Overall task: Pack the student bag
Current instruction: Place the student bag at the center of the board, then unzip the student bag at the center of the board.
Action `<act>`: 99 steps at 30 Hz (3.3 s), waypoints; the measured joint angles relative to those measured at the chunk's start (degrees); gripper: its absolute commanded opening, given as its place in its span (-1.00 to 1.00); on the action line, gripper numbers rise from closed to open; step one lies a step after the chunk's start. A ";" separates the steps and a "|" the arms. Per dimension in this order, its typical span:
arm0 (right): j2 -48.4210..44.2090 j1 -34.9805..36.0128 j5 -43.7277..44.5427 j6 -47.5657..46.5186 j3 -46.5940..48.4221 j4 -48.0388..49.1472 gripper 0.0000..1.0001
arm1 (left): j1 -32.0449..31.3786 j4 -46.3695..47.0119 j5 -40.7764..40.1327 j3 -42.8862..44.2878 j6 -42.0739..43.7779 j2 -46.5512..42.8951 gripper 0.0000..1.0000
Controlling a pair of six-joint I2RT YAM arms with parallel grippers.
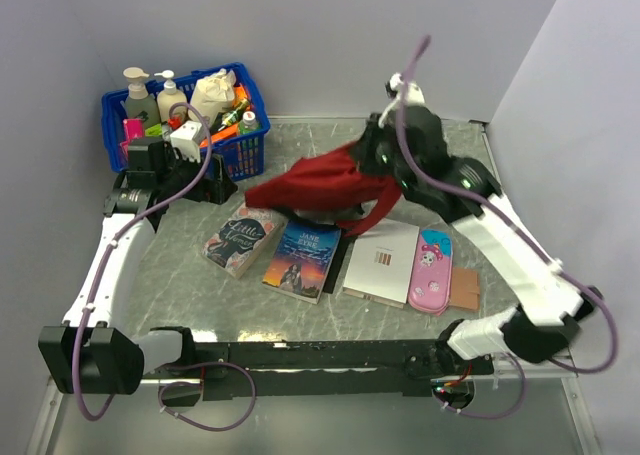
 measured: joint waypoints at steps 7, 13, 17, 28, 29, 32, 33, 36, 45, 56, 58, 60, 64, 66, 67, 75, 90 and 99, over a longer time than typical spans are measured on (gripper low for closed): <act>-15.13 7.74 -2.86 -2.43 -11.63 3.85 -1.00 | 0.00 0.02 -0.02 0.02 -0.79 -1.36 0.93; -24.39 16.28 -2.95 -0.94 -27.36 10.60 -1.00 | 0.00 0.04 0.00 0.04 -1.55 -1.44 0.93; -29.53 21.53 -0.79 5.99 -41.59 10.71 -0.89 | -0.07 0.04 0.50 0.11 -1.53 -1.42 0.93; -31.26 36.44 2.60 23.21 -54.93 -11.26 0.59 | -15.80 2.21 -2.71 0.76 1.77 4.07 0.93; -31.67 36.54 3.30 23.45 -53.86 -12.37 0.57 | -16.96 2.29 -2.73 0.96 2.12 5.01 0.93; -33.64 36.54 7.48 23.74 -48.30 -15.82 0.53 | -19.37 2.75 -3.06 1.64 3.91 8.15 0.93; -34.42 36.57 9.53 23.71 -46.21 -16.26 0.54 | -20.06 3.06 -3.08 1.64 4.74 8.94 0.93; -35.36 35.60 16.22 23.71 -40.26 -17.57 0.63 | -21.44 4.76 -2.75 1.64 6.86 10.56 0.93; -28.17 3.39 15.15 10.93 -40.41 -6.01 0.84 | -25.29 10.93 -4.59 3.93 12.39 20.76 0.93; -16.00 -1.79 6.05 2.49 -41.18 3.23 0.77 | -22.75 14.82 -10.99 2.54 12.46 26.62 0.93; -17.90 -1.79 5.05 2.40 -43.32 4.81 0.72 | -22.27 15.26 -10.75 2.71 12.07 27.85 0.93; -19.52 -1.86 4.20 2.47 -45.77 5.44 0.67 | -21.90 15.10 -9.79 3.26 11.76 29.86 0.93; -21.75 -1.90 3.23 3.06 -50.60 5.99 0.58 | -21.33 14.45 -6.95 3.54 11.37 33.73 0.94; -23.10 -1.90 2.91 3.41 -53.24 6.12 0.48 | -21.35 14.27 -5.79 3.50 11.06 34.95 0.69; -23.91 -1.90 2.69 3.50 -54.47 6.08 0.44 | -21.35 14.27 -5.46 3.45 10.84 35.15 0.53; -28.98 -1.90 2.23 4.17 -57.48 6.23 -0.68 | -21.40 13.55 -3.45 3.87 8.39 34.69 -0.98; -33.86 -1.57 -3.74 2.73 -57.55 13.49 -1.00 | -17.20 -2.43 -11.17 9.38 5.07 7.15 -0.98; -27.74 10.71 -0.44 2.16 -64.00 21.27 -0.83 | -14.29 -5.03 -17.86 -6.29 7.56 1.14 -0.05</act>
